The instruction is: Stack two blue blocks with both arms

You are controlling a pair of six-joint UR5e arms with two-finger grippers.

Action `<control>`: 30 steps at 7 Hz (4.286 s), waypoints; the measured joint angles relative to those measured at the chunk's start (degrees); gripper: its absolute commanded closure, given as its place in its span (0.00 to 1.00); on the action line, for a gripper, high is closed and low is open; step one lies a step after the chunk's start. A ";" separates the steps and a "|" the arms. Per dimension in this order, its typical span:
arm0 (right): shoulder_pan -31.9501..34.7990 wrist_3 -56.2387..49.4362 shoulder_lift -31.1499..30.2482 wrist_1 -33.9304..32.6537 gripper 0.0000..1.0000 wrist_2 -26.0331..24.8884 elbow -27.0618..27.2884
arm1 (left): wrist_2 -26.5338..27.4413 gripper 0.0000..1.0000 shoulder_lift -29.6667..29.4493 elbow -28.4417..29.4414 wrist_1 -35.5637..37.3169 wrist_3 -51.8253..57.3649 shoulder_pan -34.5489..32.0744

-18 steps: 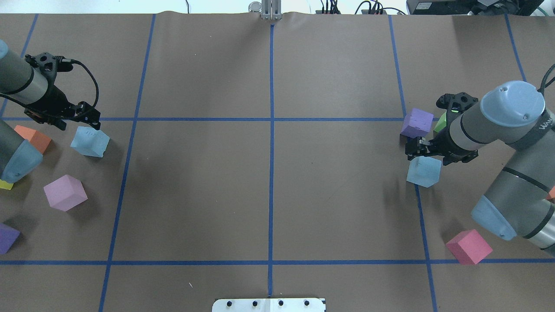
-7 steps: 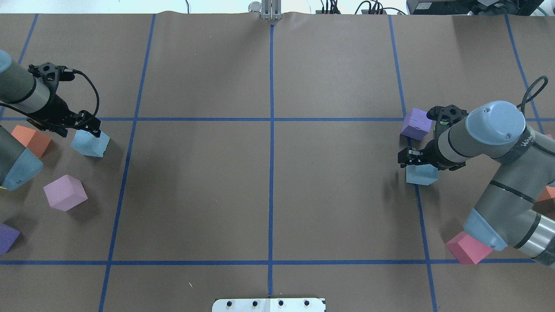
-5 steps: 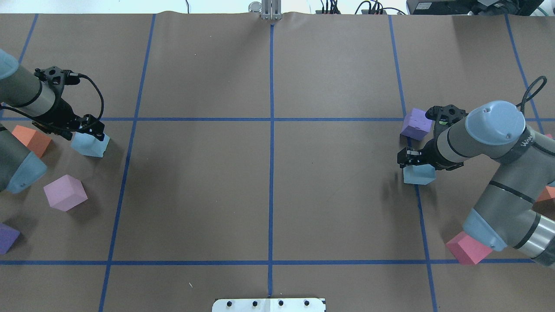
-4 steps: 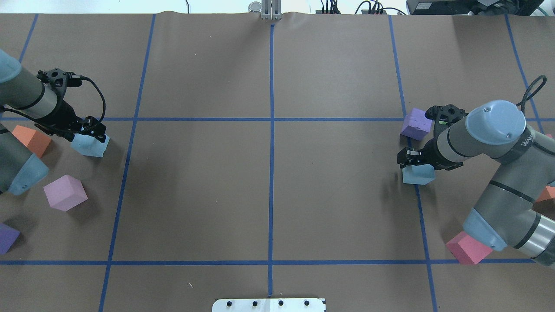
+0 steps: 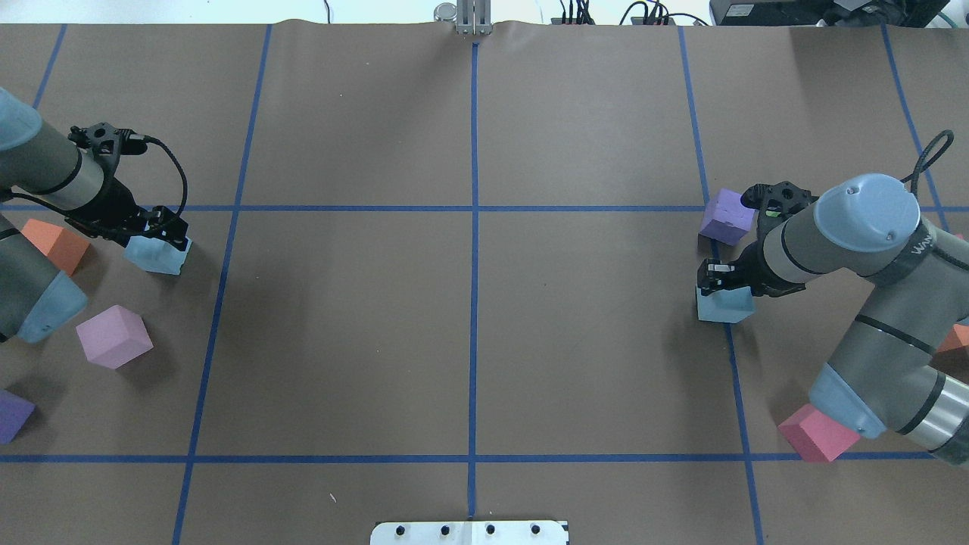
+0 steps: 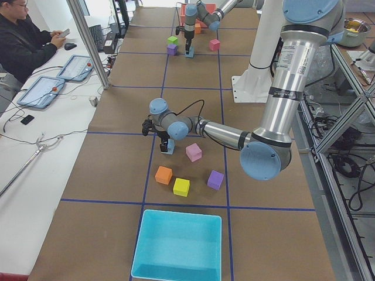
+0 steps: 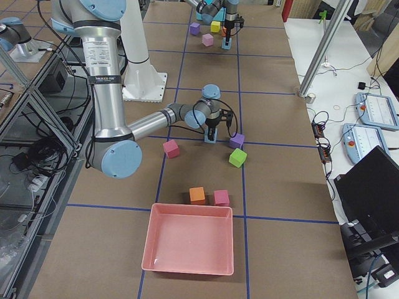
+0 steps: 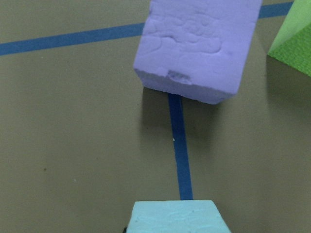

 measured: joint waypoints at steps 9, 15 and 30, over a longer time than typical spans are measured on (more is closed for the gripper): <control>-0.49 0.02 10.32 -13.62 0.50 0.04 2.71 | -0.43 0.56 -0.87 -2.38 0.75 -0.18 -0.07; -6.26 -1.40 34.33 -25.21 0.50 -3.28 -7.32 | -0.63 0.56 -8.60 -6.47 13.37 -6.15 -1.00; -8.71 3.13 46.87 -11.57 0.00 -7.29 -30.99 | -0.73 0.56 -18.45 -5.73 14.63 -24.51 0.86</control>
